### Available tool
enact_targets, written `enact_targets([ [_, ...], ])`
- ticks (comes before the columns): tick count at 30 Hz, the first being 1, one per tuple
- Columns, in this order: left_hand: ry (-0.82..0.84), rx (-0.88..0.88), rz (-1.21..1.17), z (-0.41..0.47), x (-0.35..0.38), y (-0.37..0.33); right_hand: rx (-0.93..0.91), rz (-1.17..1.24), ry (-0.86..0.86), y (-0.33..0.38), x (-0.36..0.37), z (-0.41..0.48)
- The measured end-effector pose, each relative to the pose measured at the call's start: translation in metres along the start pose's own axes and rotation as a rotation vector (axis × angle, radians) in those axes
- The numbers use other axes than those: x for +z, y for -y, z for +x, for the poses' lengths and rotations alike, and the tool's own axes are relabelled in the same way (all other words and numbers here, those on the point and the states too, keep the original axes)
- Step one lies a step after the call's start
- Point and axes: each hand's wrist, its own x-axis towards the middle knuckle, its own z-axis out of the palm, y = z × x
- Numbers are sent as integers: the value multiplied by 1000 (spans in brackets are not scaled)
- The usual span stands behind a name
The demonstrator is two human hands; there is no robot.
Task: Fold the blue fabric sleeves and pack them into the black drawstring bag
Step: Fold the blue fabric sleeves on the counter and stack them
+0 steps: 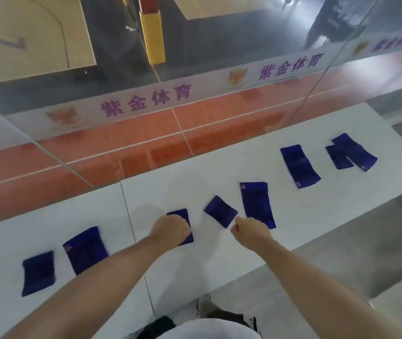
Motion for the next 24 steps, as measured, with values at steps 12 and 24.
enact_targets([
  [12,-290,-232,-415,127,16,-66,-89,44,-54,-46,37,107],
  [24,-263,-329,-664,144,28,-74,40,191,-24,-34,71,116],
])
